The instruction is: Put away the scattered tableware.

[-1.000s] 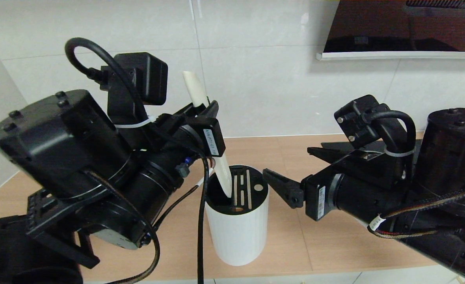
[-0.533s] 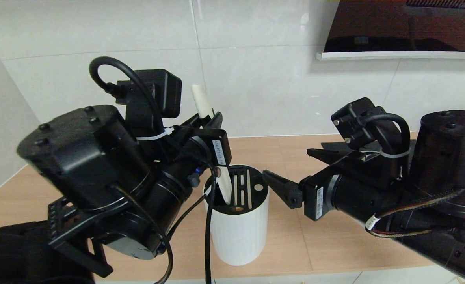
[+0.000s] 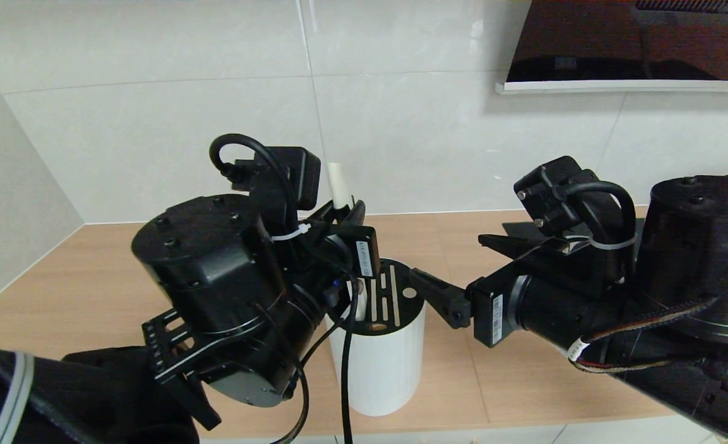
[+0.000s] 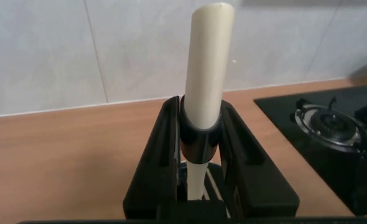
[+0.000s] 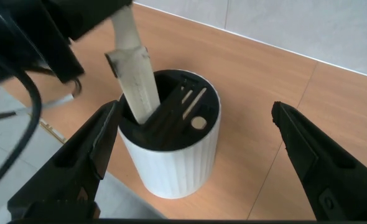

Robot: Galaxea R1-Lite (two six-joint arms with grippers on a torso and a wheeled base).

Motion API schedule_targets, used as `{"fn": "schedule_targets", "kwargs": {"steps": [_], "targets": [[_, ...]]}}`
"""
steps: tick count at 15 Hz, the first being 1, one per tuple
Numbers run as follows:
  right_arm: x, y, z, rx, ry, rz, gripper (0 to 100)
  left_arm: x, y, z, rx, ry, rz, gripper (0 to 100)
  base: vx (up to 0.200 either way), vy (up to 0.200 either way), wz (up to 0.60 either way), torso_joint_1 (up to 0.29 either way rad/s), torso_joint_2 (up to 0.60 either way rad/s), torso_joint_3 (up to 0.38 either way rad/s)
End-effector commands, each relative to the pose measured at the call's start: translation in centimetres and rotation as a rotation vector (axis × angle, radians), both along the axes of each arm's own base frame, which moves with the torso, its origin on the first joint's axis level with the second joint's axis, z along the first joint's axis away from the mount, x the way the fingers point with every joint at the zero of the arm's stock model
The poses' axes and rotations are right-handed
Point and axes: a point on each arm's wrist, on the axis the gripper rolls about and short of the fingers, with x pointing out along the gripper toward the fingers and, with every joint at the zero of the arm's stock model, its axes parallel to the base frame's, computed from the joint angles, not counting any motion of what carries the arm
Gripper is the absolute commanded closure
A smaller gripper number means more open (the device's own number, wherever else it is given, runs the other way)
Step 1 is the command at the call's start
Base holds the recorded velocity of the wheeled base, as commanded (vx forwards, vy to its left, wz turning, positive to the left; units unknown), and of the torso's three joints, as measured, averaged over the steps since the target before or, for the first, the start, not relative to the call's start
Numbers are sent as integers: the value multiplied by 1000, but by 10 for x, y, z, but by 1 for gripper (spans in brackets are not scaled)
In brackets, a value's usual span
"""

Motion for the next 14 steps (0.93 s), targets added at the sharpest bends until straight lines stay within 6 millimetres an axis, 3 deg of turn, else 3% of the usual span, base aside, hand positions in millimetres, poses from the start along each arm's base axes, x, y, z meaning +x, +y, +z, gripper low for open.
{"fn": "schedule_targets", "kwargs": {"steps": [1, 8, 14], "targets": [[1, 0, -1, -2, 1, -3, 0, 3, -3, -14, 31, 31, 3, 100, 0, 0, 0, 0, 0, 0], [3, 0, -2, -6, 4, -9, 0, 4, -4, -42, 94, 101, 4, 100, 0, 0, 0, 0, 0, 0], [4, 0, -3, -7, 7, -10, 0, 8, -9, -49, 88, 96, 15, 100, 0, 0, 0, 0, 0, 0]]}}
